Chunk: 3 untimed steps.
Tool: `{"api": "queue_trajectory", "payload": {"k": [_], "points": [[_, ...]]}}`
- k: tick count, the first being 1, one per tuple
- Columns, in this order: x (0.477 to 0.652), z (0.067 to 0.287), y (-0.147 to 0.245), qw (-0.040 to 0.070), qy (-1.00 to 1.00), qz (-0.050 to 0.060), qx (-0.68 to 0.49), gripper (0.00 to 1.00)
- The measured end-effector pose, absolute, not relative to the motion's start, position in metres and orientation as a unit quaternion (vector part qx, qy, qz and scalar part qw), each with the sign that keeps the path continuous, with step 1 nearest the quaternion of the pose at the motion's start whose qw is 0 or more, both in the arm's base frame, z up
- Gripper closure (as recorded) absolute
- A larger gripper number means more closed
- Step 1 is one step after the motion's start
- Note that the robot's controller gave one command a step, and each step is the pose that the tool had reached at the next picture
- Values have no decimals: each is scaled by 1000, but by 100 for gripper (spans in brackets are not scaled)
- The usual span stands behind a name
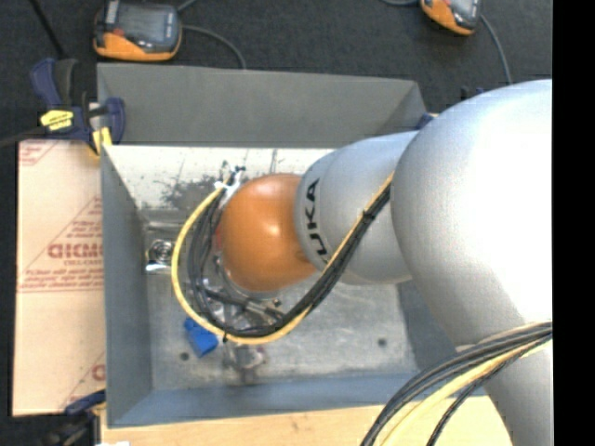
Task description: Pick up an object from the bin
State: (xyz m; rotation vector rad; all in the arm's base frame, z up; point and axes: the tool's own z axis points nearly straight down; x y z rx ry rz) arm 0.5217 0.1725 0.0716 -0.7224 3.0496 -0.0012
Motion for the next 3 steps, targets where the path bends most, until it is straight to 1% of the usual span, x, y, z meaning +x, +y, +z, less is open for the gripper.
{"api": "queue_trajectory", "payload": {"k": [1, 2, 3], "points": [[523, 89, 191, 3, 934, 0, -357, 0], [522, 89, 191, 2, 935, 1, -355, 100], [522, 89, 191, 2, 935, 1, -354, 0]]}}
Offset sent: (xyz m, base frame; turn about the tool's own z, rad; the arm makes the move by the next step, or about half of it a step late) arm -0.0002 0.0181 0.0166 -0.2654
